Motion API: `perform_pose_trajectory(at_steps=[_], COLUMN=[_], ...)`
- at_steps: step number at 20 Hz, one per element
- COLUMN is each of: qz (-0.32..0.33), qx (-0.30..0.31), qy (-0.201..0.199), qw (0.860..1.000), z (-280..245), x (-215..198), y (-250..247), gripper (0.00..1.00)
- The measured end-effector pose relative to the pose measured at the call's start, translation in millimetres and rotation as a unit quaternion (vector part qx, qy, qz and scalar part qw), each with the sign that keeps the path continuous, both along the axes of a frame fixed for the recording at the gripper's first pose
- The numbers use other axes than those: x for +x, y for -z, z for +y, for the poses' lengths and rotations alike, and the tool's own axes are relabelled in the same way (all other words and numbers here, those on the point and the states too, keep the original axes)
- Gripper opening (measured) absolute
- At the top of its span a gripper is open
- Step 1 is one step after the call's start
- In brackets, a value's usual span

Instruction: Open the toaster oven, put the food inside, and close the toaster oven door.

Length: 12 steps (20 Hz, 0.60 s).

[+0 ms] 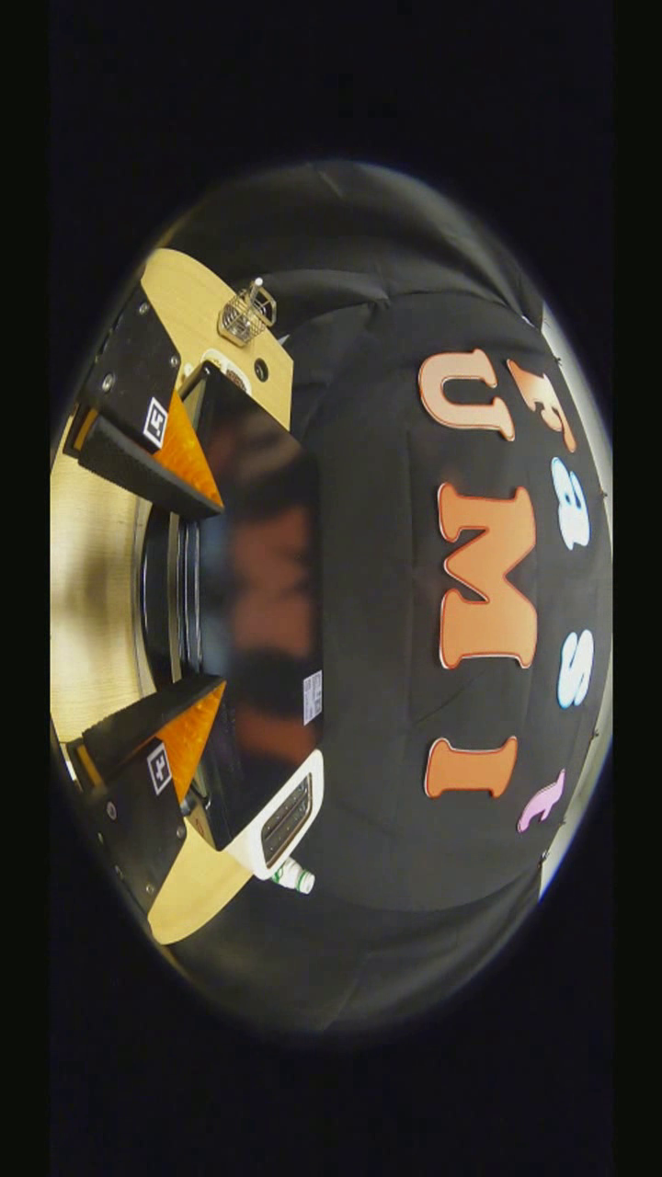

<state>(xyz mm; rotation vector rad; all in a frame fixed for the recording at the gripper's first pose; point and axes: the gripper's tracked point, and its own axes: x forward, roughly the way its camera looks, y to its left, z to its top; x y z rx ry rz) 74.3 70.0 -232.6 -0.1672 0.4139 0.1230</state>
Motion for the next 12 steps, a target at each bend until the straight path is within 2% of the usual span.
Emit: perform_pose_trajectory(at_steps=[12], qz=[0.014], qx=[-0.001], qy=[0.006], qw=[1.000], z=[-9.6], x=[-31.5], y=[3.9], gripper=[1.00])
